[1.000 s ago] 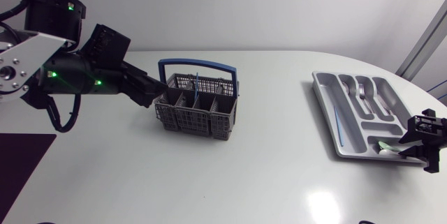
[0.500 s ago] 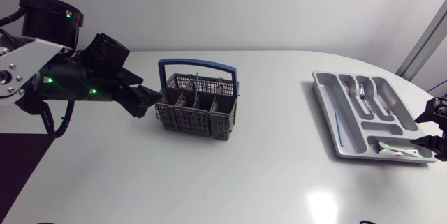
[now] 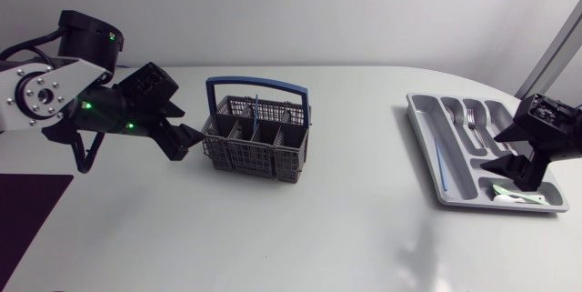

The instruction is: Unload the cutlery basket into the drawer organizer.

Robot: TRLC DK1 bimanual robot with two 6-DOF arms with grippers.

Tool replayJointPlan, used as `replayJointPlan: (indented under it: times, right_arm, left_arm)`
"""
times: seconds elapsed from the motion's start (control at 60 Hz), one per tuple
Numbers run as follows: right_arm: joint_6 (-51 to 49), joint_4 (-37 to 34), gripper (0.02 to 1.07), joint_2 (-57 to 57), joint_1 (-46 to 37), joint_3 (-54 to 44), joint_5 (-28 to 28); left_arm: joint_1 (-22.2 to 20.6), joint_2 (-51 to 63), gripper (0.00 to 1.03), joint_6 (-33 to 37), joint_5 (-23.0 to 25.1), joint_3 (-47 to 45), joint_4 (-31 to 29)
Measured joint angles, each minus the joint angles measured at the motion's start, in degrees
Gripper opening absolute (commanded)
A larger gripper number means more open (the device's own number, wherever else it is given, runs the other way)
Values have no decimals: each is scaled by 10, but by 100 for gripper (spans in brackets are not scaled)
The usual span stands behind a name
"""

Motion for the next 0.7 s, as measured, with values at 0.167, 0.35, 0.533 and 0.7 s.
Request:
replayJointPlan:
  times: [0.167,0.35,0.533,0.7]
  right_arm:
    - [109,0,89,-51,100,-39,-1]
    - [207,7,89,-76,173,-57,-1]
    - [253,12,89,-83,183,-57,0]
    - [267,23,89,-83,183,-65,-6]
  left_arm:
    - [-9,15,85,-14,2,15,11]
    - [-62,37,85,-104,3,17,83]
    - [-101,84,85,-190,4,18,158]
    - [-122,142,84,-240,-23,23,209]
